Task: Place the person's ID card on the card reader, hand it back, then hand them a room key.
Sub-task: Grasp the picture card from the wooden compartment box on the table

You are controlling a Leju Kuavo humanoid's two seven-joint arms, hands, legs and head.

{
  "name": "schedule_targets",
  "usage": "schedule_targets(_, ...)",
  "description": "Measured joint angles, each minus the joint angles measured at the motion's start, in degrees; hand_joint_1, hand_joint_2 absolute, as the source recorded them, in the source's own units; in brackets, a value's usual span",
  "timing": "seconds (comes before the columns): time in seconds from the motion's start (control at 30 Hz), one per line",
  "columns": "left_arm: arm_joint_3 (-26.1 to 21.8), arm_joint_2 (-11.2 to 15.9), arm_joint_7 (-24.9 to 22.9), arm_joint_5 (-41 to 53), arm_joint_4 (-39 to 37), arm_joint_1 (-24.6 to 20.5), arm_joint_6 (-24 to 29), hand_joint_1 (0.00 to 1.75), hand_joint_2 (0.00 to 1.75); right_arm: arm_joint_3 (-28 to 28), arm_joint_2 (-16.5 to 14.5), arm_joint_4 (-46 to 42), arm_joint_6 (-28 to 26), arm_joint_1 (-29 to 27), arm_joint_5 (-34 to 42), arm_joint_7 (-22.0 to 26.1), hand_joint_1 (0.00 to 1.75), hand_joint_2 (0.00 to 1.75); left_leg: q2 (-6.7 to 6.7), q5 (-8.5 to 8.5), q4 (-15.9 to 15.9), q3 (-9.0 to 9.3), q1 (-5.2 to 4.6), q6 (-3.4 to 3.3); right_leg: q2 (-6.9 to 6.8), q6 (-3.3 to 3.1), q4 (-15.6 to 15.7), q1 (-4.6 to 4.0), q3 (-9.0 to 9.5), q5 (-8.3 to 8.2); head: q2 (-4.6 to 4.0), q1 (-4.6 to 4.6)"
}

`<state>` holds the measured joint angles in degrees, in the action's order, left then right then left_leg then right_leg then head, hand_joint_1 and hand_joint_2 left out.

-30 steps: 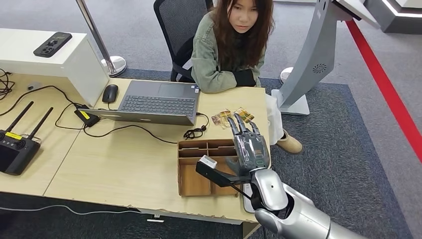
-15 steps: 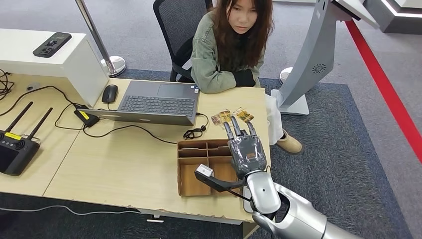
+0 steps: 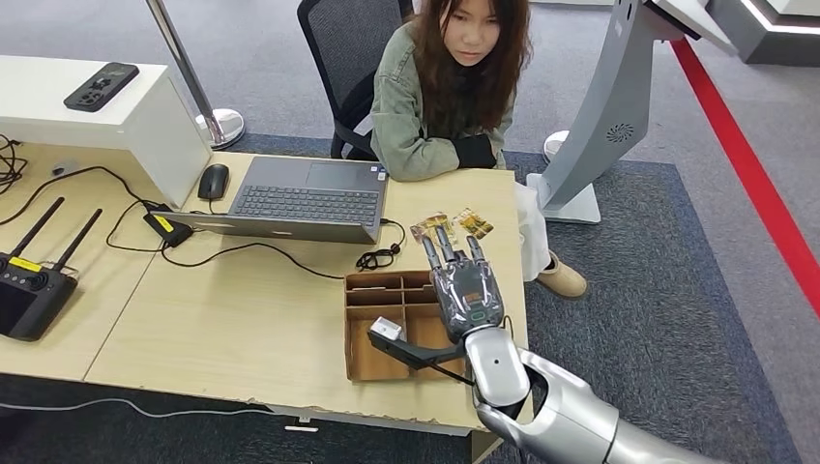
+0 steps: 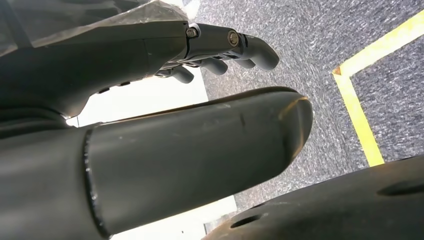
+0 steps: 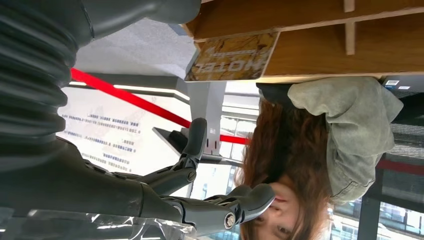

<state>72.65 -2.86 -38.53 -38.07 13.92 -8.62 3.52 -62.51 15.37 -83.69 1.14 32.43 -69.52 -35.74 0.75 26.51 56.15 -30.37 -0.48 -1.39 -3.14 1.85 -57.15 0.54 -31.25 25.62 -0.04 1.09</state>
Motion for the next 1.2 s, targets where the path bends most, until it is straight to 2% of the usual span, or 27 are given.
schedule_targets(0.2, -0.1, -0.2, 0.6, -0.2, 0.0, 0.0, 0.0, 0.0, 0.0, -0.4, -1.8, 2.7, 0.0, 1.8, 1.1, 0.0, 0.04, 1.75, 0.0, 0.0, 0.0, 0.0, 0.0, 0.0, 0.0, 0.0, 0.0, 0.0, 0.0, 0.0, 0.0, 0.0)
schedule_targets(0.37, -0.1, -0.2, 1.0, -0.1, 0.0, 0.1, 0.0, 0.0, 0.0, -0.4, -2.1, 3.7, -0.1, 2.9, 1.5, 0.0, 0.07, 1.75, 0.0, 0.0, 0.0, 0.0, 0.0, 0.0, 0.0, 0.0, 0.0, 0.0, -0.01, 0.0, 0.0, 0.01)
schedule_targets(0.57, -0.1, -0.2, 1.5, 0.3, 0.0, 0.2, -0.1, 0.0, 0.0, -0.2, -2.0, 4.1, -0.1, 3.2, 1.8, -0.1, 0.27, 1.75, 0.01, 0.0, 0.0, 0.01, 0.0, 0.0, 0.0, 0.0, 0.0, 0.0, -0.02, 0.0, 0.0, 0.0)
schedule_targets(0.8, -0.1, -0.2, 1.8, 0.7, 0.0, 0.3, -0.1, 0.0, 0.0, 0.1, -1.7, 4.3, -0.1, 3.2, 1.8, -0.2, 0.17, 1.75, 0.01, 0.0, 0.0, 0.01, 0.0, 0.0, 0.0, 0.0, 0.0, 0.0, -0.02, 0.0, 0.0, 0.0)
schedule_targets(1.2, -0.1, -0.2, 1.8, 0.7, 0.0, 0.3, -0.1, 0.0, 0.0, 0.2, -1.2, 4.3, 0.2, 3.2, 2.3, -0.2, 0.21, 1.75, 0.01, 0.0, 0.0, 0.01, 0.0, 0.0, 0.0, 0.0, 0.0, 0.0, -0.02, 0.0, 0.0, 0.0)
